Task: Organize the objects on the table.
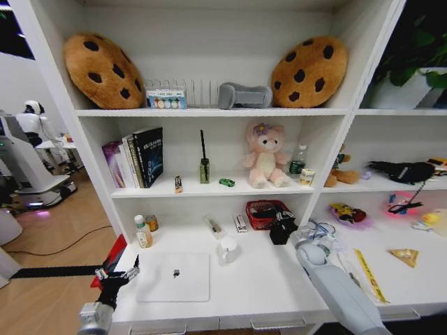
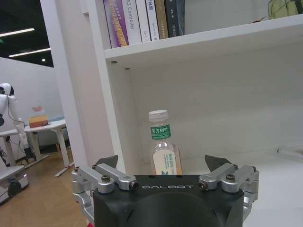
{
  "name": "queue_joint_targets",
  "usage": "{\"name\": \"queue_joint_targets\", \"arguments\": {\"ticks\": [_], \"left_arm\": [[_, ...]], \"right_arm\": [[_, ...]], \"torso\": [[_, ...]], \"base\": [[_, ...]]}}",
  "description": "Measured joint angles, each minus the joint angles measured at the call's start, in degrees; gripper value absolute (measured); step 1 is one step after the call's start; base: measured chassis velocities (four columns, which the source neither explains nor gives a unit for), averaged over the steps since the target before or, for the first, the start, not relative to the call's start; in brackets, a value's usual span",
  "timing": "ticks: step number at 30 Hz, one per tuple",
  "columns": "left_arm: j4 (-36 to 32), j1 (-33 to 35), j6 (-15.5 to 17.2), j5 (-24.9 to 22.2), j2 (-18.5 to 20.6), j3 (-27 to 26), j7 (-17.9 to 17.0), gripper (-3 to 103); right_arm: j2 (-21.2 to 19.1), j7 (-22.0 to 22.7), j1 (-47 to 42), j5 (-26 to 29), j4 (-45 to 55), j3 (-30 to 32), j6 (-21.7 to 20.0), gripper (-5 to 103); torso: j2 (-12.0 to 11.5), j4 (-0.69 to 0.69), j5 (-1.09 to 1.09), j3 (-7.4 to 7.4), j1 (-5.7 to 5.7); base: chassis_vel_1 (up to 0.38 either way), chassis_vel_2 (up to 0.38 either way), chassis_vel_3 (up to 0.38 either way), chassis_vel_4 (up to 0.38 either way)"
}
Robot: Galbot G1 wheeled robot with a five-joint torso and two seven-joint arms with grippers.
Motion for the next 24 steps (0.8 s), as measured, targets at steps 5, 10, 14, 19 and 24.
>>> {"name": "queue_joint_targets", "arguments": {"ticks": [5,10,14,19,24], "left_arm": [[0.16,-0.31,0.00,-0.14,-0.05,0.01,0.02,100],[0.45,-0.60,-0.03,-0.27,-0.06,-0.10,0.02,100],[0.76,-0.75,-0.09,-0.33,-0.04,-0.11,-0.03,100],[0.73,-0.89,-0.09,-0.46,0.01,0.08,-0.04,100],[0.73,-0.86,-0.09,-0.46,-0.14,0.06,-0.03,100]], "right_arm": [[0.13,0.46,0.65,-0.05,-0.42,-0.40,0.02,12],[0.07,1.11,-0.54,-0.03,0.06,-0.05,0.01,12],[-0.06,2.12,-2.15,-0.11,1.23,1.12,-0.26,33],[-0.34,2.22,-2.28,-0.08,1.64,1.35,-0.32,44],[-1.01,2.24,-3.22,0.59,3.96,1.58,-0.35,65]], "torso": [[0.00,0.01,0.00,0.00,0.00],[0.00,0.00,0.00,0.00,0.00],[0.00,-0.01,0.00,0.00,0.00],[0.00,0.00,0.00,0.00,0.00],[0.00,0.00,0.00,0.00,0.00]], "base": [[0.000,0.000,0.000,0.000],[0.000,0.000,0.000,0.000],[0.000,0.000,0.000,0.000],[0.000,0.000,0.000,0.000],[0.000,0.000,0.000,0.000]]}}
